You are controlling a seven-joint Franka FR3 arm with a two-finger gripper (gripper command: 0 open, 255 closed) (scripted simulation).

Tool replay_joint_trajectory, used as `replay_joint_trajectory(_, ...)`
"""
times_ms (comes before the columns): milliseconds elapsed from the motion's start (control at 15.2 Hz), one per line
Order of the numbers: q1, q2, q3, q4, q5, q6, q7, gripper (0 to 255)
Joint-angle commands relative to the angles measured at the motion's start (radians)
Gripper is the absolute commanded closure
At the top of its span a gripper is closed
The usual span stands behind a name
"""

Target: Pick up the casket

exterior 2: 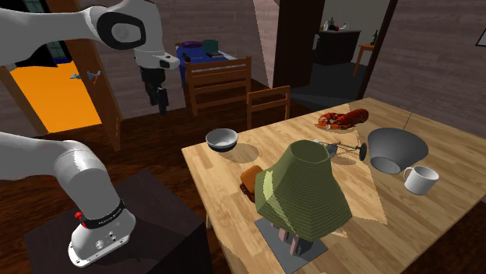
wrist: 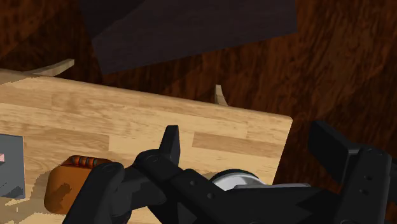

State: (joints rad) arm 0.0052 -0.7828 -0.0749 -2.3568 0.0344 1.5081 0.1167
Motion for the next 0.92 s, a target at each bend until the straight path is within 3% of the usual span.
replay_joint_trajectory(0,0.000,0.000,0.000,0.000,0.000,0.000,0.000,0)
replay_joint_trajectory(462,-0.059,0.291,0.160,0.063,-0.127,0.134,0.255,0)
replay_joint_trajectory(858,-0.112,0.577,0.248,0.186,-0.294,0.162,0.501,0)
